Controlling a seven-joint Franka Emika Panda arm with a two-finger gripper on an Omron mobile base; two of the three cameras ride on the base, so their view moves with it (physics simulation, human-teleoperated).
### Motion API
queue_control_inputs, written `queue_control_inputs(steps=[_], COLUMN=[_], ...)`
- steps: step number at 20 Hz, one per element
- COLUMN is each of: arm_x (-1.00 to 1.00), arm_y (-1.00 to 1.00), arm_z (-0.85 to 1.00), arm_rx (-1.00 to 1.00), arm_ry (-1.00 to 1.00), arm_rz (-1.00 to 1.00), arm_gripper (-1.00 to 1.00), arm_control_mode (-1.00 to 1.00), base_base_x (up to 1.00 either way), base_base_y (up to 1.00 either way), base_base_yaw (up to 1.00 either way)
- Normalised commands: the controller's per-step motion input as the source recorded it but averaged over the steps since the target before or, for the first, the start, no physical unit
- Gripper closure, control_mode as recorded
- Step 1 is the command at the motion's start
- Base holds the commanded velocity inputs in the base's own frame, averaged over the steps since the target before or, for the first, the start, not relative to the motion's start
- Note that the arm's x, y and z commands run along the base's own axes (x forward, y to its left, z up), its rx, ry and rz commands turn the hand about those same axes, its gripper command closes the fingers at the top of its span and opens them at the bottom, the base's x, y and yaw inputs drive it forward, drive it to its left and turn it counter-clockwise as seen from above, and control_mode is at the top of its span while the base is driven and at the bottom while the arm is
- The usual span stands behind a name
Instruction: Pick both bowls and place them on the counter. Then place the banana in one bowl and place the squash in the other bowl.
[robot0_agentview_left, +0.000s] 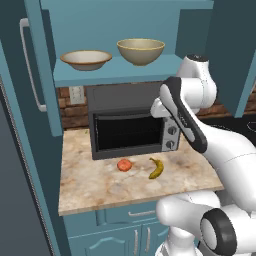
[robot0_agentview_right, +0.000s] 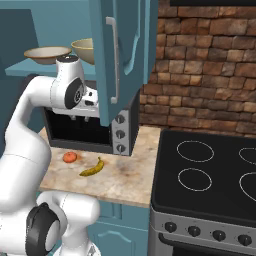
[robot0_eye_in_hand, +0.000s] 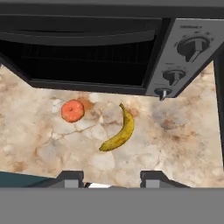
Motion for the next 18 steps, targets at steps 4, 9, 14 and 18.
queue_control_inputs(steps=[4, 9, 14, 18], arm_x=[-0.05, -0.24, -0.24, -0.16], arm_y=[0.01, 0.21, 0.35, 0.37], arm_z=[0.00, 0.20, 0.40, 0.37], arm_rx=[0.00, 0.14, 0.25, 0.23], arm_ry=[-0.04, -0.17, -0.09, -0.04], arm_rz=[0.00, -0.10, -0.30, -0.30], arm_gripper=[-1.00, -1.00, -1.00, -1.00], arm_control_mode=[-1.00, -1.00, -1.00, -1.00], base_base_x=[0.00, 0.00, 0.00, 0.00], base_base_y=[0.00, 0.00, 0.00, 0.00], base_base_yaw=[0.00, 0.00, 0.00, 0.00])
